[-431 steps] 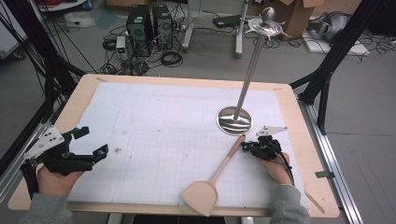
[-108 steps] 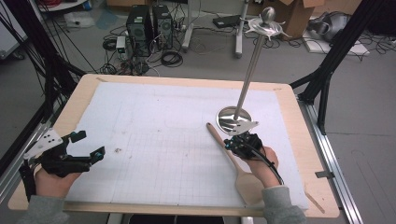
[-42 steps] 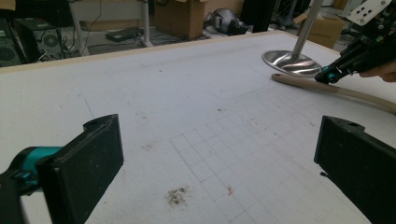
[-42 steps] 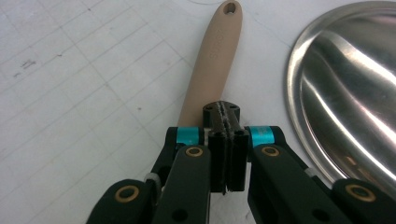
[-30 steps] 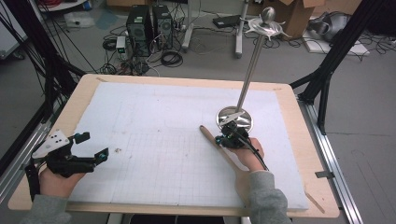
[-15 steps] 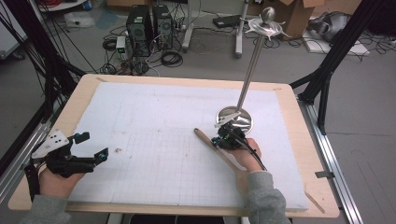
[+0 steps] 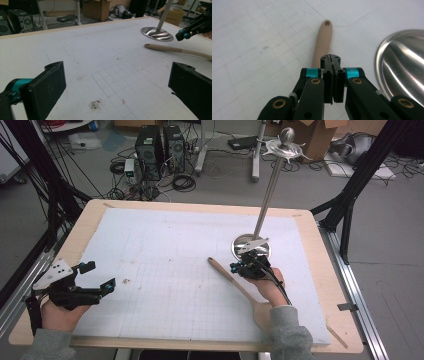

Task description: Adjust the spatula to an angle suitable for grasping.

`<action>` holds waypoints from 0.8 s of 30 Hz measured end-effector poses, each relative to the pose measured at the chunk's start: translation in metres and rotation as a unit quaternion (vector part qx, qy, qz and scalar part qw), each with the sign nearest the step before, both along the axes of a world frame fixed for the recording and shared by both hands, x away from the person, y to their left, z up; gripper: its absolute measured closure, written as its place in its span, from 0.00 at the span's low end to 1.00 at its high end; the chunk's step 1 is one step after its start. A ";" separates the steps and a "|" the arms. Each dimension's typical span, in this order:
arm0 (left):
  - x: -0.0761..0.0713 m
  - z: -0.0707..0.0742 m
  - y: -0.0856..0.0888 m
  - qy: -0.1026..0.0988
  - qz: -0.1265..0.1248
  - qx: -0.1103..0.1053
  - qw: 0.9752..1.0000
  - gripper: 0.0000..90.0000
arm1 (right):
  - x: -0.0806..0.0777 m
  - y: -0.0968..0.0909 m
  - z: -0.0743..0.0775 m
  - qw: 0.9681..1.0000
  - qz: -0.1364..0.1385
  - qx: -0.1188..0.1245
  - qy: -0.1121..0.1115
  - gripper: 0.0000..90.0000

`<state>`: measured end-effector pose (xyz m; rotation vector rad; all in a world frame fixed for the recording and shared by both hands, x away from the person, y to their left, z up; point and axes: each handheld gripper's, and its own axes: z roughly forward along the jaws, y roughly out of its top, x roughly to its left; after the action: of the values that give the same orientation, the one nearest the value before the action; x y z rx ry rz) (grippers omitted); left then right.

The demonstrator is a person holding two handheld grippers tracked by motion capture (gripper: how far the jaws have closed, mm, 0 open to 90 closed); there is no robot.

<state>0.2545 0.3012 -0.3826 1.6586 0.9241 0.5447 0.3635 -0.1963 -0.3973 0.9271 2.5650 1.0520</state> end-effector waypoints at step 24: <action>-0.001 0.001 0.002 -0.001 0.001 0.000 1.000 0.02 | -0.042 -0.021 0.035 0.998 0.001 0.059 -0.004 0.31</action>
<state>0.2538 0.3028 -0.3816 1.6564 0.9242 0.5484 0.3215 -0.2173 -0.3625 0.9474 2.5211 1.2170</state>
